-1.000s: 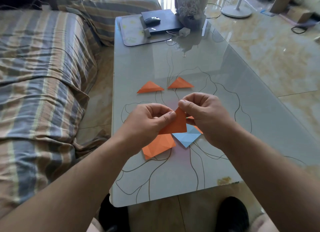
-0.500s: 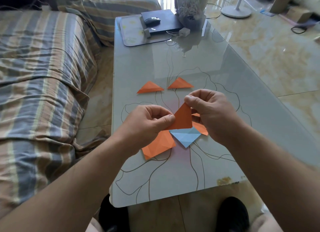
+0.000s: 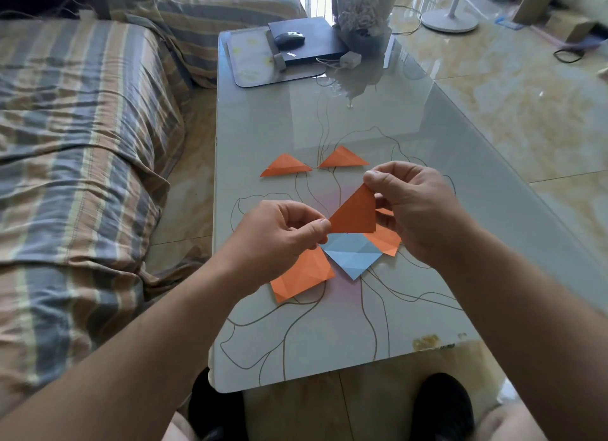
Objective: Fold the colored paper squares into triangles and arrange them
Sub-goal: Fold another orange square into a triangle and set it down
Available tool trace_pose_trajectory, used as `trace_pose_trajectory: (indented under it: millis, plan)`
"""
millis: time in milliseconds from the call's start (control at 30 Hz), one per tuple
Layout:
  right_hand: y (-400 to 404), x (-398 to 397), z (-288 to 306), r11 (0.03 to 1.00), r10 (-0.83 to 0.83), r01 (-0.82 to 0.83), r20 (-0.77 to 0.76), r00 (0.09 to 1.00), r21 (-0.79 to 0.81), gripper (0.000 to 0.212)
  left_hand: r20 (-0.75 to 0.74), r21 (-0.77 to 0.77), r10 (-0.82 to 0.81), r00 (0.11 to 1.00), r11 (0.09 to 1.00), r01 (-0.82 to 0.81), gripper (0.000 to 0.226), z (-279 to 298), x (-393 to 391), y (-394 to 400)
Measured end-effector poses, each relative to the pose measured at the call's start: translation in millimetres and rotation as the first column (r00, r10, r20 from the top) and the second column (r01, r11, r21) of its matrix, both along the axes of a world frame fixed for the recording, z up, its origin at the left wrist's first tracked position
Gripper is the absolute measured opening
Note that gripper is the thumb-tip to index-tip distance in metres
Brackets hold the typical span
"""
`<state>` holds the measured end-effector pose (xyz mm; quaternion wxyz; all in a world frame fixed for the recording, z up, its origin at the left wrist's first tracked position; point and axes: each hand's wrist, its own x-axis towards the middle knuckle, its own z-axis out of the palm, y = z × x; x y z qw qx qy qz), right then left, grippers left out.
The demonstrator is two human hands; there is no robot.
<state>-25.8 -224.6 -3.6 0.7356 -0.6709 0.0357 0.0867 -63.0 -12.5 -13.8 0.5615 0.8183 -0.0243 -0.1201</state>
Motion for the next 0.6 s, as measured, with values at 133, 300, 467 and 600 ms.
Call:
trace_pose_trajectory:
  millis: [133,300,467,600]
  plan:
    - [-2,2,-1,1.000,-0.005,0.005,-0.008,1.000,-0.003,0.018,0.006,-0.011,0.006,1.000,1.000,-0.006,0.014,1,-1,0]
    - [-5,4,0,1.000,-0.005,0.004,-0.019,1.000,-0.009,0.017,0.029,0.056,-0.013,1.000,0.998,0.011,0.019,8,-3,0]
    - [-6,5,0,1.000,0.001,-0.002,-0.050,0.999,-0.001,0.017,0.033,0.046,-0.065,0.997,0.997,0.064,0.018,10,-1,3]
    - [-7,7,3,0.999,0.003,0.001,-0.090,0.996,0.039,0.023,0.025,0.028,-0.079,0.997,0.997,0.078,0.020,11,-2,4]
